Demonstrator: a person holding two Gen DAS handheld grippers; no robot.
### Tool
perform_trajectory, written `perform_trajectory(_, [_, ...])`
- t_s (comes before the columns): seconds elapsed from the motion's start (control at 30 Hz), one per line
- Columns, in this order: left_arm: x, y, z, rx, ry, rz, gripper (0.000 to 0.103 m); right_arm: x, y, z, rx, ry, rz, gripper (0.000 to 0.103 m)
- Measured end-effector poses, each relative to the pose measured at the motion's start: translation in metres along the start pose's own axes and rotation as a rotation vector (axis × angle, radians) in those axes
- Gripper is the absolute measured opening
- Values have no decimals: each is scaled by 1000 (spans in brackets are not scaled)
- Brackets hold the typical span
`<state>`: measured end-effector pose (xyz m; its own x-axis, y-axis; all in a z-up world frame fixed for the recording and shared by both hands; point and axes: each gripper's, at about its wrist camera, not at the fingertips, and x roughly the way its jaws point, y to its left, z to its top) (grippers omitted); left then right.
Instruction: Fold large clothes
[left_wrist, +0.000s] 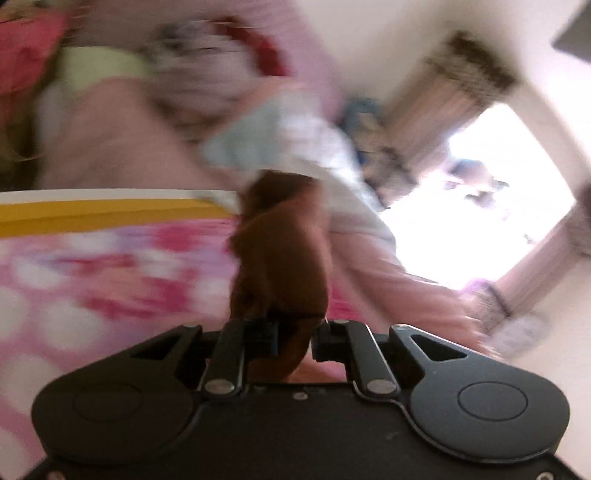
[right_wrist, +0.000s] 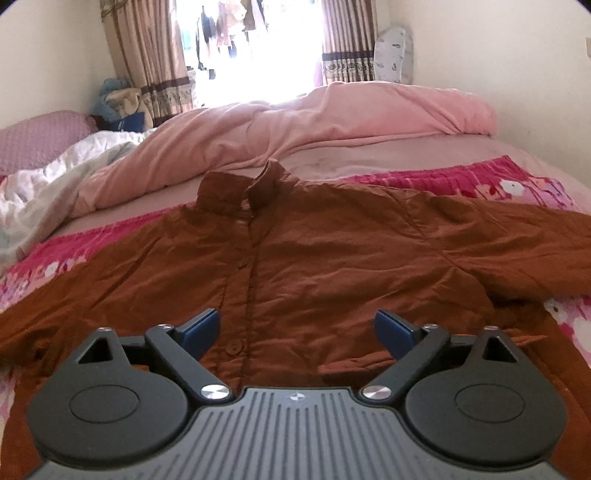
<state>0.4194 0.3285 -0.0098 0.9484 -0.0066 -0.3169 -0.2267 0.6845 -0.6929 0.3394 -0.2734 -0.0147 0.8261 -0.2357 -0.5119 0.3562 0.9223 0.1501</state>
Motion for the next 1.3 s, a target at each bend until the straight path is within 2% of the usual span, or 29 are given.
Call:
perform_trajectory(0.17, [-1, -120, -42, 99, 80, -292, 11, -20, -18, 4, 9, -43, 4, 103])
perform_trajectory(0.27, [6, -192, -89, 144, 182, -460, 11, -29, -29, 6, 18, -62, 12, 103])
perform_trajectory(0.37, [21, -245, -149, 173, 306, -560, 11, -35, -39, 6, 29, -70, 12, 103])
perform_trajectory(0.4, [27, -259, -171, 180, 353, -578, 14, -38, -44, 6, 32, -75, 11, 103])
perform_trajectory(0.43, [35, -271, -193, 196, 396, -586, 31, -38, -48, 6, 34, -78, 11, 103])
perform_trajectory(0.47, [41, -280, -211, 219, 433, -587, 45, -39, -52, 6, 39, -79, 11, 103])
perform_trajectory(0.5, [49, -289, -232, 242, 481, -578, 73, -39, -56, 7, 44, -76, 13, 103])
perform_trajectory(0.57, [61, -294, -253, 269, 564, -558, 71, -36, -63, 8, 64, -69, 34, 103])
perform_trajectory(0.63, [61, -290, -254, 276, 586, -554, 71, -31, -69, 8, 87, -57, 83, 103])
perform_trajectory(0.73, [51, -270, -226, 317, 501, -537, 72, -17, -72, 11, 117, -37, 175, 103])
perform_trajectory(0.83, [44, -237, -190, 384, 372, -424, 72, 10, -70, 14, 155, 18, 227, 103])
perform_trajectory(0.9, [47, -216, -177, 388, 353, -353, 72, 37, -68, 17, 189, 65, 213, 102])
perform_trajectory(1.03, [58, -184, -179, 359, 393, -252, 72, 83, -66, 21, 260, 144, 265, 78])
perform_trajectory(1.07, [66, -172, -180, 358, 407, -232, 72, 94, -64, 21, 277, 158, 271, 56])
perform_trajectory(1.1, [66, -169, -183, 361, 422, -229, 72, 105, -62, 21, 300, 184, 280, 40])
perform_trajectory(1.13, [67, -168, -183, 364, 434, -233, 72, 108, -60, 19, 307, 199, 293, 16])
perform_trajectory(1.17, [69, -169, -187, 372, 444, -238, 72, 104, -58, 19, 314, 192, 288, 15])
perform_trajectory(1.27, [70, -170, -195, 406, 454, -237, 72, 68, -61, 23, 315, 82, 313, 13])
perform_trajectory(1.3, [75, -171, -200, 415, 464, -229, 72, 59, -64, 23, 326, 72, 311, 13])
